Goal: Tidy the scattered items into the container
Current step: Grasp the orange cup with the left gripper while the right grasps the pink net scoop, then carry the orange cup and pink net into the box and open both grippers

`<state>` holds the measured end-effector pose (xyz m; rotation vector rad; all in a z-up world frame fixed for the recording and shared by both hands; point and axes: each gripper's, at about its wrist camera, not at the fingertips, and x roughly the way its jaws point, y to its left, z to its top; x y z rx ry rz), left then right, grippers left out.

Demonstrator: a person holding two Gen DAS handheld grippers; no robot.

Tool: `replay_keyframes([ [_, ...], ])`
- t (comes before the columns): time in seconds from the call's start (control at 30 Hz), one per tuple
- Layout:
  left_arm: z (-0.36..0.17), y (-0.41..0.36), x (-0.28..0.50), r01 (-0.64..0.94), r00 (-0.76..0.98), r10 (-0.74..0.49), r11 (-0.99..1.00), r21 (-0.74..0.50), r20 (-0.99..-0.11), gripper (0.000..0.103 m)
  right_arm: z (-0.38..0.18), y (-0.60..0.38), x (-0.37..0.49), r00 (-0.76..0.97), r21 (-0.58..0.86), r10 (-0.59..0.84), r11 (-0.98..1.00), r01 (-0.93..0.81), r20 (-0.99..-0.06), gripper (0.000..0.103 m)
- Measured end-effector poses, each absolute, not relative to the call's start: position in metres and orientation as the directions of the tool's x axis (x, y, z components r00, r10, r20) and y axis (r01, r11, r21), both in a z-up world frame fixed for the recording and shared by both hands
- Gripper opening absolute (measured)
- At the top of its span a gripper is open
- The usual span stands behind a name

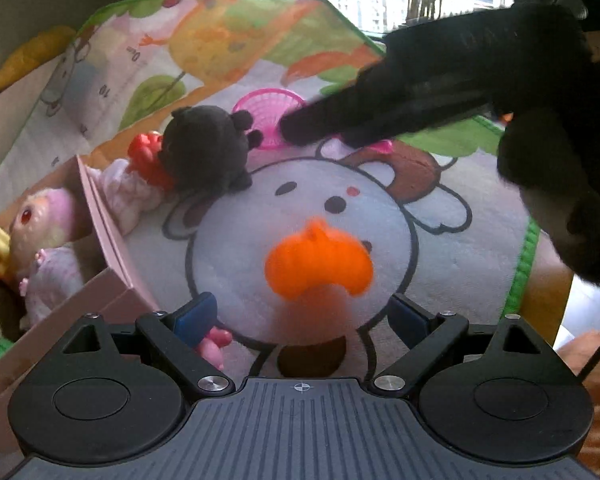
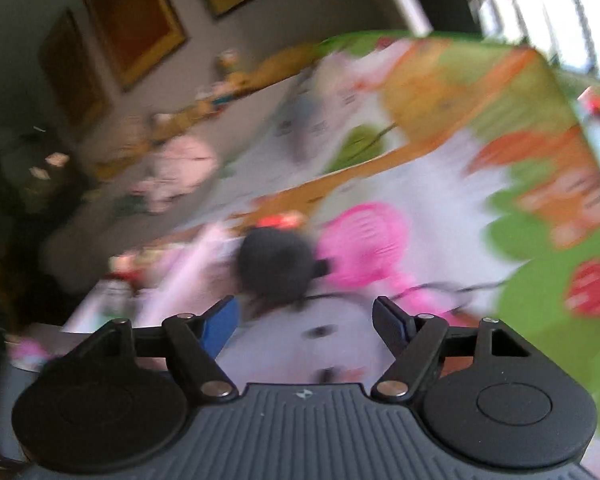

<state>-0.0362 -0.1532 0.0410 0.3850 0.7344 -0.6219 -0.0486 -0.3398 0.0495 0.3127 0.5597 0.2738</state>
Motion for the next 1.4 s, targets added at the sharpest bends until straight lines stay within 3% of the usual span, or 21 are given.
replay_keyframes([
  [0.17, 0.033, -0.171, -0.023, 0.666, 0.568, -0.408, 0.739, 0.107, -0.715, 0.095, 0.045, -0.341, -0.051, 0.835, 0.219, 0.204, 0.97, -0.103, -0.511, 0.075],
  [0.23, 0.03, -0.177, -0.019, 0.678, 0.559, -0.425, 0.729, 0.097, -0.712, 0.087, 0.046, -0.34, -0.048, 0.834, 0.184, 0.189, 0.977, -0.107, -0.519, 0.075],
  [0.27, 0.031, -0.177, -0.018, 0.688, 0.55, -0.444, 0.721, 0.082, -0.707, 0.072, 0.047, -0.342, -0.046, 0.834, 0.17, 0.186, 0.979, -0.113, -0.52, 0.075],
  [0.3, 0.032, -0.177, -0.018, 0.696, 0.54, -0.459, 0.715, 0.067, -0.706, 0.064, 0.049, -0.341, -0.039, 0.834, 0.155, 0.181, 0.981, -0.116, -0.521, 0.075],
  [0.37, 0.034, -0.176, -0.021, 0.69, 0.553, -0.452, 0.72, 0.08, -0.7, 0.064, 0.053, -0.339, -0.021, 0.836, 0.123, 0.156, 0.987, -0.107, -0.525, 0.075],
  [0.43, 0.038, -0.169, -0.026, 0.683, 0.566, -0.449, 0.725, 0.089, -0.691, 0.064, 0.053, -0.337, 0.004, 0.829, 0.123, 0.139, 0.989, -0.085, -0.542, 0.066],
  [0.47, 0.04, -0.164, -0.028, 0.678, 0.566, -0.451, 0.731, 0.078, -0.69, 0.064, 0.051, -0.335, 0.016, 0.822, 0.129, 0.131, 0.989, -0.07, -0.554, 0.049],
  [0.5, 0.043, -0.157, -0.031, 0.672, 0.566, -0.454, 0.738, 0.065, -0.688, 0.064, 0.048, -0.334, 0.028, 0.815, 0.13, 0.121, 0.99, -0.057, -0.567, 0.038],
  [0.63, 0.06, -0.122, -0.048, 0.633, 0.593, -0.45, 0.773, 0.042, -0.667, 0.065, 0.033, -0.33, 0.065, 0.789, 0.134, 0.101, 0.991, -0.024, -0.606, 0.035],
  [0.7, 0.068, -0.101, -0.056, 0.603, 0.614, -0.439, 0.797, 0.032, -0.656, 0.065, 0.027, -0.326, 0.074, 0.765, 0.133, 0.098, 0.991, -0.016, -0.637, 0.009],
  [0.8, 0.078, -0.072, -0.065, 0.543, 0.659, -0.396, 0.839, 0.04, -0.64, 0.065, 0.032, -0.323, 0.065, 0.762, 0.14, 0.11, 0.99, -0.026, -0.638, 0.006],
  [1.1, 0.088, -0.034, -0.07, 0.489, 0.704, -0.406, 0.872, -0.016, -0.583, 0.061, 0.068, -0.302, -0.013, 0.815, -0.061, -0.036, 0.998, 0.001, -0.578, 0.007],
  [1.17, 0.088, -0.036, -0.073, 0.502, 0.708, -0.42, 0.865, -0.014, -0.568, 0.061, 0.069, -0.281, -0.037, 0.827, -0.096, 0.033, 0.99, -0.104, -0.561, 0.008],
  [1.23, 0.087, -0.034, -0.076, 0.508, 0.71, -0.423, 0.861, -0.007, -0.563, 0.063, 0.07, -0.259, -0.06, 0.813, -0.097, 0.142, 0.967, -0.237, -0.565, 0.016],
  [1.3, 0.082, -0.027, -0.077, 0.484, 0.717, -0.398, 0.875, -0.002, -0.573, 0.063, 0.07, -0.245, -0.074, 0.781, -0.061, 0.236, 0.942, -0.329, -0.578, 0.037],
  [1.4, 0.08, -0.009, -0.075, 0.413, 0.736, -0.334, 0.911, 0.0, -0.589, 0.063, 0.076, -0.237, -0.085, 0.731, 0.002, 0.353, 0.901, -0.433, -0.584, 0.04],
])
